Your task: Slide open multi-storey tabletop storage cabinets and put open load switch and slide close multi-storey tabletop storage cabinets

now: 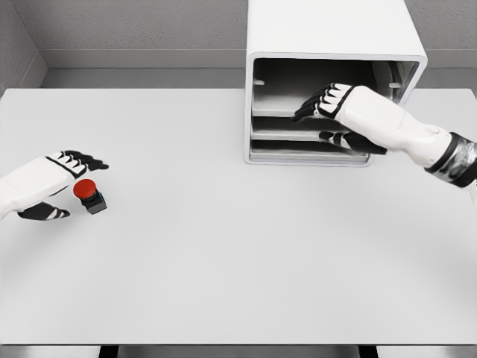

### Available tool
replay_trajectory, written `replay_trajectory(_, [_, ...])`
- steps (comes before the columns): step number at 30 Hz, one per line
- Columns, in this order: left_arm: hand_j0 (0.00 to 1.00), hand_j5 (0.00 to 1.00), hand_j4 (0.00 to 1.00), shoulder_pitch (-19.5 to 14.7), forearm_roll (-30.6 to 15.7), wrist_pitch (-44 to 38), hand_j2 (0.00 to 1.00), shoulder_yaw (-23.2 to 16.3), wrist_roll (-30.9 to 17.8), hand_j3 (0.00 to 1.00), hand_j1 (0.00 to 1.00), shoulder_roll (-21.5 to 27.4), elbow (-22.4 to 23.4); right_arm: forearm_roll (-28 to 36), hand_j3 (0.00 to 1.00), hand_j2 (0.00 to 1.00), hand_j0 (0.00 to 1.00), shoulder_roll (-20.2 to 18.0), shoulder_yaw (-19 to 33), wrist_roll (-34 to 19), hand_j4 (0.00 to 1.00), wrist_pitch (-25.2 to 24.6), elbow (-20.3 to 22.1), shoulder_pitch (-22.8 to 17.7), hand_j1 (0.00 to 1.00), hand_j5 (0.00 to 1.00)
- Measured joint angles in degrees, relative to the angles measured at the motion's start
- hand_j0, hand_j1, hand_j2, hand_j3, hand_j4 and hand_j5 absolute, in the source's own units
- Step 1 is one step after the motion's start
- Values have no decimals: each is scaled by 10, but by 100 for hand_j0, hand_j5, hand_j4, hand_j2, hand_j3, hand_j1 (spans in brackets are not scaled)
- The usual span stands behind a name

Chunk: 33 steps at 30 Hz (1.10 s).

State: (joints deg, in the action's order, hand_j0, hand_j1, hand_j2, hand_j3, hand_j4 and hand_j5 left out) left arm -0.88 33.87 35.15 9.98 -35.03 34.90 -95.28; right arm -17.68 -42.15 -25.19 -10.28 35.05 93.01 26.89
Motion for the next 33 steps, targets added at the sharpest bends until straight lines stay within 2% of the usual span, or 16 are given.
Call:
replay_trajectory(2, [83,83,83,-4,7,0,83,-1,0,83,83,0,6,-2,70,70,70,13,-12,0,70,0,-24,15,70,70])
replay_trajectory(7, [82,82,82,-18,23,0,82,-7,0,82,82,-3,15,-6,70,70,70,33,-26,-1,70,0,-65,28,70,70])
replay_trajectory(19, [82,82,82,-18,30,0,82,-27,0,82,82,-6,19,-19,70,70,70,77,-47,-1,70,0,-141,71,70,70])
replay_trajectory(25, [82,82,82,-18,36,0,82,-33,0,82,82,-6,21,-22,70,70,70,93,-50,-1,70,0,-178,80,70,70])
replay_trajectory(26, [79,79,79,-18,37,0,79,-34,0,79,79,-6,22,-24,70,70,70,96,-52,-1,70,0,-184,83,70,70])
replay_trajectory(30, [79,79,79,-18,39,0,79,-37,0,79,79,-6,23,-29,71,71,71,105,-56,-1,71,0,-201,84,71,71])
replay_trajectory(33, [71,71,71,-18,39,0,71,-38,0,71,71,-6,24,-35,72,72,72,107,-61,-1,72,0,-208,82,72,72])
